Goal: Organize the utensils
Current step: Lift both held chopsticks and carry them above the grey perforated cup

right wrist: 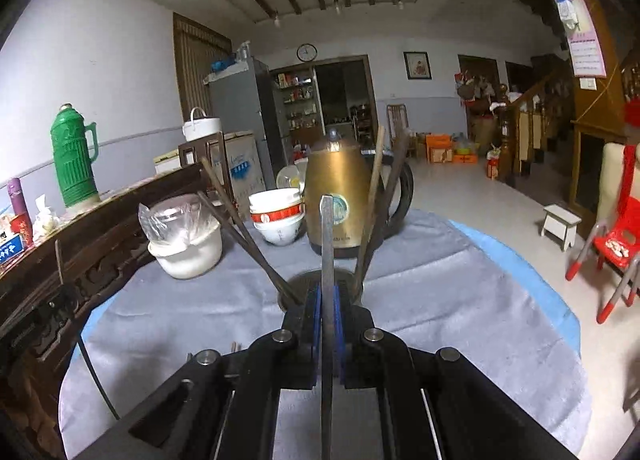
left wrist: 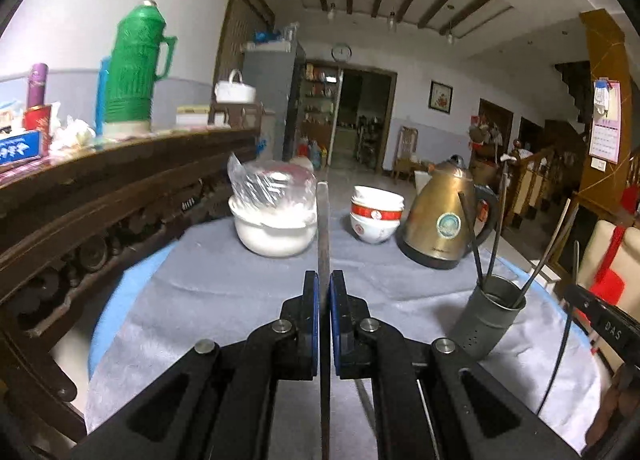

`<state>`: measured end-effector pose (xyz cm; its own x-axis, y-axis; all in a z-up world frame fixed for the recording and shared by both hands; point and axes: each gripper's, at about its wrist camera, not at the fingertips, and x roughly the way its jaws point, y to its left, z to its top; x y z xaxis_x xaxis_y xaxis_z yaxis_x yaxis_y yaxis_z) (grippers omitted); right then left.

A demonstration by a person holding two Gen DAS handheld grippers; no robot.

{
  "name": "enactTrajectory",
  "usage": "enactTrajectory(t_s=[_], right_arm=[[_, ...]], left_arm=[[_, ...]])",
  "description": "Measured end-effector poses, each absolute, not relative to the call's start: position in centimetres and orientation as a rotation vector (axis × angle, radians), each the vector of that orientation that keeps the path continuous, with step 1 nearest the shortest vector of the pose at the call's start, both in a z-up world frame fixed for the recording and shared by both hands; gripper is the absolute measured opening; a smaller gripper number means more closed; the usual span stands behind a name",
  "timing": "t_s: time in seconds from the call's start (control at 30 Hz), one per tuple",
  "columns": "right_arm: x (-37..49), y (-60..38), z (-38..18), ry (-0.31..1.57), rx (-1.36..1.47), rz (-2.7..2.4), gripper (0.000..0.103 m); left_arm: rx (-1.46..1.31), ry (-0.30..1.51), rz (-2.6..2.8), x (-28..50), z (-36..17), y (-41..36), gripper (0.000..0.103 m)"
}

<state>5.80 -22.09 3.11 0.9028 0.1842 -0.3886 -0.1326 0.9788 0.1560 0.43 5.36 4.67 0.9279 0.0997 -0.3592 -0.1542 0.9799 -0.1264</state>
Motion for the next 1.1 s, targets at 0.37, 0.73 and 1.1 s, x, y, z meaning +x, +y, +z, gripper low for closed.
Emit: enactTrajectory(t_s=[0.37,0.73,1.1], right_arm=[[-1.6,-23.9,5.5,0.393,0.086,0.215,0.007],[-3.4,-22.0,6.7,0.369,0.065,0.289,0.008],[-3.8,-25.2,11.6,0.258,0.177,0.263,0.008]], left_arm=[[-0.194,0.352,0.086,-6.4,5.6,6.9,0.007],[-0.256,0.367,0.073,-8.3,5.6,6.6,0.007],[-0.408,0.27,-0.062,-7.0,10.7,7.1,0.007]])
